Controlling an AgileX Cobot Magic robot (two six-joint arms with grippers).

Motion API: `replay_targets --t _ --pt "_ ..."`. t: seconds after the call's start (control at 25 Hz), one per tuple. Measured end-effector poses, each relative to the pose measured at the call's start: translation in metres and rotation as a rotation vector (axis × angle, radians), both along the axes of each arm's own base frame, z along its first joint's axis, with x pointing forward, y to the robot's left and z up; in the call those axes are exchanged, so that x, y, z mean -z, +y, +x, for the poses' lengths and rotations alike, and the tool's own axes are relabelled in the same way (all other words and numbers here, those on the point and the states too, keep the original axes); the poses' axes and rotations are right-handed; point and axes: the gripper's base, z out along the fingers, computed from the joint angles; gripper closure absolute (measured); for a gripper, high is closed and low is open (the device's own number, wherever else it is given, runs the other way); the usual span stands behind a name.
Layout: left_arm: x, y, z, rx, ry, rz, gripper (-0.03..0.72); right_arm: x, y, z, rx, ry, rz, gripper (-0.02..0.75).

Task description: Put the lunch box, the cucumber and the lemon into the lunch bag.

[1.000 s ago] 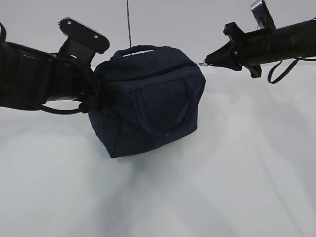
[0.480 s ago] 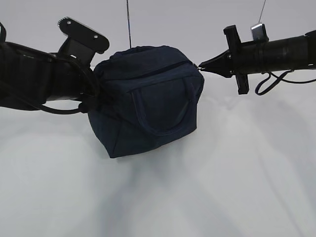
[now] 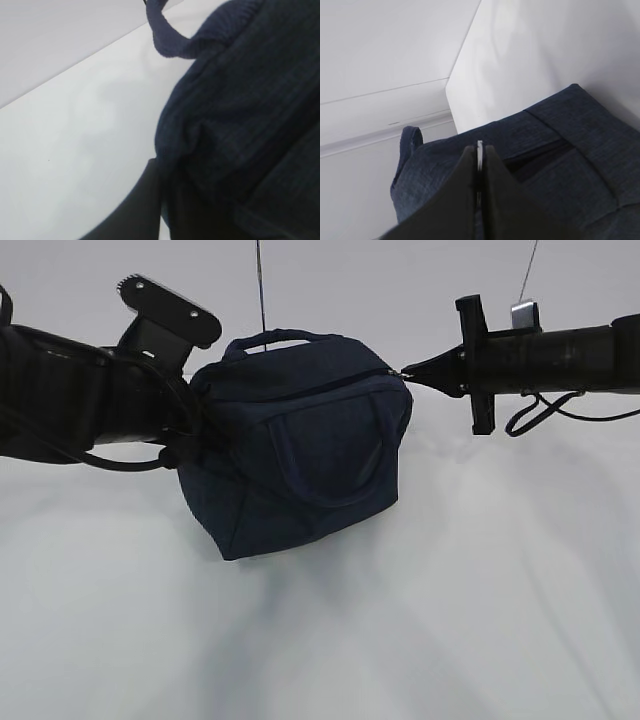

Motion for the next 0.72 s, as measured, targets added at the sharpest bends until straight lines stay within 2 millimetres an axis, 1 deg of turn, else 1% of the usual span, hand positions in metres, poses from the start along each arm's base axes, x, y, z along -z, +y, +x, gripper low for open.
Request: replay_targets --t 0.16,0.32,0.52,0.72 --pt "0.000 0.000 0.000 0.000 0.000 0.000 0.698 0.013 0.001 0.004 0.018 0.035 0.055 0.738" --pt "0.000 0.000 0.000 0.000 -0.001 0.002 0.698 0.018 0.001 0.005 0.022 0.050 0.071 0.738" --pt "0.000 0.001 0.000 -0.005 -0.003 0.005 0.698 0.015 0.001 0.007 0.044 0.039 0.141 0.738" --pt "0.000 0.002 0.000 -0.016 -0.007 0.012 0.698 0.012 0.002 0.006 0.017 0.011 0.168 0.738"
